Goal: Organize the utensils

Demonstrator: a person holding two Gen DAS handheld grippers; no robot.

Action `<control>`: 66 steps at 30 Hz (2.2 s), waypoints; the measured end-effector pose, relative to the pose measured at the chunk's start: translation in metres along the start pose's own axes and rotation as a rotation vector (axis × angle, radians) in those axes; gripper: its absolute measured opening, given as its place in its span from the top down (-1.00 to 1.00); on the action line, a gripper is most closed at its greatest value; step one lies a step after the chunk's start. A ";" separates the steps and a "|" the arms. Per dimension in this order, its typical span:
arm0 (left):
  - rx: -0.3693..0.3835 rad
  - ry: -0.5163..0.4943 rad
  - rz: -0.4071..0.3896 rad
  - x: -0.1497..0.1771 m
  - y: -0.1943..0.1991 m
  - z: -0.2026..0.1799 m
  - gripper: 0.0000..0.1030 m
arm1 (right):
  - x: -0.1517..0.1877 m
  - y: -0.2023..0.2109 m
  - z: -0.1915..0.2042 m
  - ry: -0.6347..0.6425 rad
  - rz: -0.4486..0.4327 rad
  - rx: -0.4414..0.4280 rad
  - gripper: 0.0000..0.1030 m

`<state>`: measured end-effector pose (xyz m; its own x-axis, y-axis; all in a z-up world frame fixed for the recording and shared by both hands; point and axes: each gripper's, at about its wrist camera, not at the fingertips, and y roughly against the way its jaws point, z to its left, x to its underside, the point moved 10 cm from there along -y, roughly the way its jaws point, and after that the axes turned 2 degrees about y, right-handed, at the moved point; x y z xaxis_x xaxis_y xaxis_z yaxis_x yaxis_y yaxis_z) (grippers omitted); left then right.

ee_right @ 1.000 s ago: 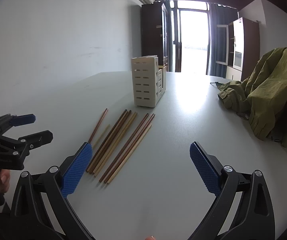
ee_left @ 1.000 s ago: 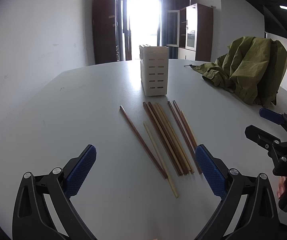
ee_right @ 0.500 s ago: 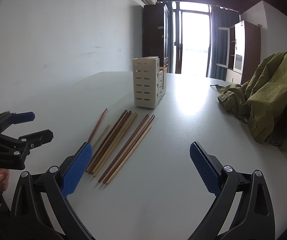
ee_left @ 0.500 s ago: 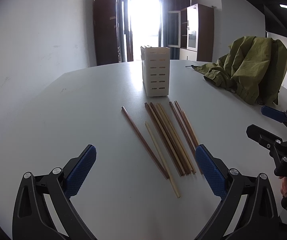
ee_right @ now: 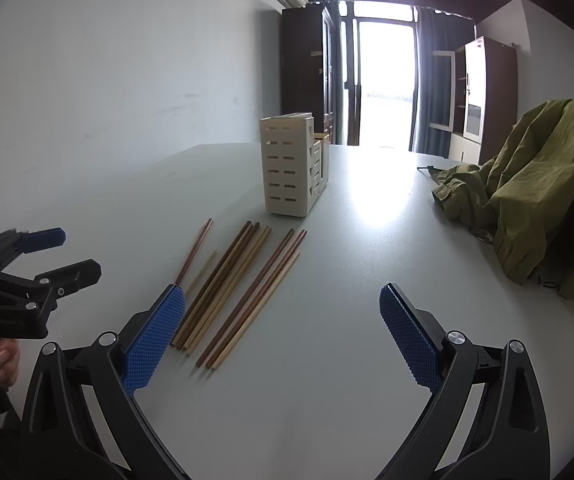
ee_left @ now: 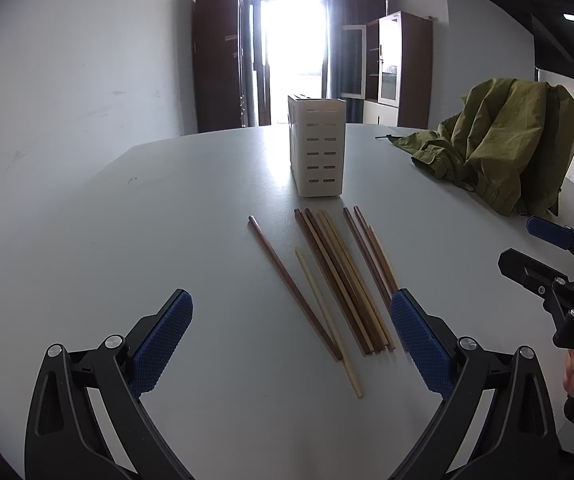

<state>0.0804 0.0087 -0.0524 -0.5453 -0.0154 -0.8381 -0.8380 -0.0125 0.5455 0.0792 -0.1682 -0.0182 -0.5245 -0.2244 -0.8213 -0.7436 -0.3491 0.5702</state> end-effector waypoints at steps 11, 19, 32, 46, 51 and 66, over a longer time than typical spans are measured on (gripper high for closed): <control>-0.023 -0.016 0.009 0.003 -0.003 -0.001 -0.89 | 0.000 -0.001 -0.002 0.000 0.012 0.014 -0.92; -0.036 -0.003 0.006 0.005 -0.002 0.006 -0.89 | 0.001 -0.003 -0.003 -0.003 0.024 0.017 -0.92; -0.066 0.001 -0.007 -0.001 -0.003 0.013 -0.89 | 0.004 -0.017 -0.007 -0.010 0.064 0.009 -0.92; -0.063 0.067 0.044 -0.020 -0.042 0.035 -0.89 | -0.012 -0.046 -0.018 -0.002 0.121 0.035 -0.92; -0.090 0.089 0.082 -0.025 -0.063 0.048 -0.89 | -0.018 -0.064 -0.021 -0.005 0.168 0.033 -0.92; -0.090 0.083 0.166 -0.036 -0.110 0.057 -0.89 | -0.018 -0.105 -0.031 -0.032 0.302 0.054 -0.92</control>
<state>0.1911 0.0674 -0.0827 -0.6695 -0.1067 -0.7351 -0.7294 -0.0927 0.6778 0.1797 -0.1556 -0.0641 -0.7375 -0.2816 -0.6138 -0.5722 -0.2222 0.7894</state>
